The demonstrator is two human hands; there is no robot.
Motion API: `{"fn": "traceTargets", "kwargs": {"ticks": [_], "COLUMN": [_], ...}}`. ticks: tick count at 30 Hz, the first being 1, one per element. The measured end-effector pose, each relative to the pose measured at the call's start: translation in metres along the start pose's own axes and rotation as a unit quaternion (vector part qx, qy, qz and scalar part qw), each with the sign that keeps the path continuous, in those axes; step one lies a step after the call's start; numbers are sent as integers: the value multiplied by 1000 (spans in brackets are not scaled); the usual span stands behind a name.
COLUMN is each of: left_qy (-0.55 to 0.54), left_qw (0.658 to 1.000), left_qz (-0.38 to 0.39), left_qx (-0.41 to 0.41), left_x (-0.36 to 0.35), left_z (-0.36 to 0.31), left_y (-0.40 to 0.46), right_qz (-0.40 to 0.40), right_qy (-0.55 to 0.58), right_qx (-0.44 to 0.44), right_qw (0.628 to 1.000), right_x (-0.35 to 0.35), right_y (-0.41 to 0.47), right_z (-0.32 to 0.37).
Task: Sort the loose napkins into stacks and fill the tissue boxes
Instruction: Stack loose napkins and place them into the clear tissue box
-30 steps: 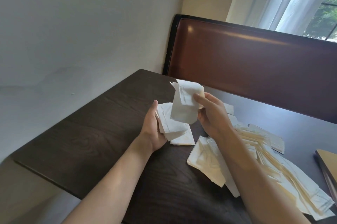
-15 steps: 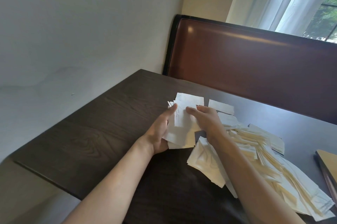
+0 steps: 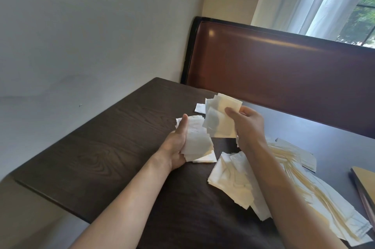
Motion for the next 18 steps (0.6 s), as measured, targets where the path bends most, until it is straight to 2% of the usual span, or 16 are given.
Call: {"fn": "traceTargets", "kwargs": {"ticks": [3, 6, 15, 18], "left_qy": [7, 20, 9, 11], "left_qw": [1000, 999, 999, 997], "left_qz": [-9, 5, 37, 58], "left_qx": [-15, -38, -36, -46], "left_x": [1, -3, -9, -14], "left_z": [-5, -11, -9, -10], "left_y": [-1, -7, -7, -8], "right_qz": [81, 125, 116, 109], "right_qy": [52, 21, -201, -211], "right_qx": [-54, -74, 2, 25], "right_qw": [994, 989, 973, 971], "right_x": [-22, -38, -38, -37], "right_y": [-5, -13, -12, -13], "right_z": [-7, -19, -19, -14]}}
Point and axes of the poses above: each hand's wrist, its own y-axis towards the middle knuckle, its own x-axis out of the back of the hand, z = x × y, the point moved 9 cm from there along y, towards the middle knuckle, and after that the axes turned 4 degrees about y, right-handed, at the moved point
